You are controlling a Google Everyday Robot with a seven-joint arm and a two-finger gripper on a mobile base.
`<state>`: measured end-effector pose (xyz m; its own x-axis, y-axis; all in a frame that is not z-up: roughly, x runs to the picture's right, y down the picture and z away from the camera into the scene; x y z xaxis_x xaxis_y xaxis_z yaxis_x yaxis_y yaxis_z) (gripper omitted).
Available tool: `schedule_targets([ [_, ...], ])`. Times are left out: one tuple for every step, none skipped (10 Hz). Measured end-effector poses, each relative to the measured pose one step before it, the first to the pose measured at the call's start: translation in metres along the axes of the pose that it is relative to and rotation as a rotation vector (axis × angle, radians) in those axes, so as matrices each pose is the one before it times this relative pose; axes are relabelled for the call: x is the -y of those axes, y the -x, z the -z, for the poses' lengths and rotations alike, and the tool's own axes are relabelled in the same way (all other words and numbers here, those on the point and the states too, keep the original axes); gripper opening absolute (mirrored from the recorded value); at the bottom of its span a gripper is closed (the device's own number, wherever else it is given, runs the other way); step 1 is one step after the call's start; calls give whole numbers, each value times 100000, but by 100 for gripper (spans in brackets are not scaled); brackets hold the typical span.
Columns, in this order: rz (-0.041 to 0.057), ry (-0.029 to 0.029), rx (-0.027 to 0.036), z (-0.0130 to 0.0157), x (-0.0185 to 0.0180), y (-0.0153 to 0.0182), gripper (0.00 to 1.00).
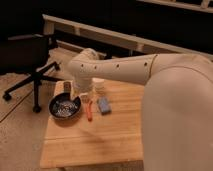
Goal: Pick up the ceramic bowl
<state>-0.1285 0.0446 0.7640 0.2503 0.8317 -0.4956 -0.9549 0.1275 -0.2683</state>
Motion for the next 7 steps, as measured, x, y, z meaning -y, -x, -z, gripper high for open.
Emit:
schedule_targets([
  [2129,-1593,-4752,-1572,-199,200,65],
  [-100,-16,-1728,-603,31,190,65],
  [-913,493,-3301,-1058,160,299,65],
  [-2606,2020,-4138,-1340,98,616,65],
  [-2552,1131,-2407,-810,283,693,65],
  [-2491,538,-2669,-773,459,662,65],
  [-1602,364,-2314,-740,261,633,65],
])
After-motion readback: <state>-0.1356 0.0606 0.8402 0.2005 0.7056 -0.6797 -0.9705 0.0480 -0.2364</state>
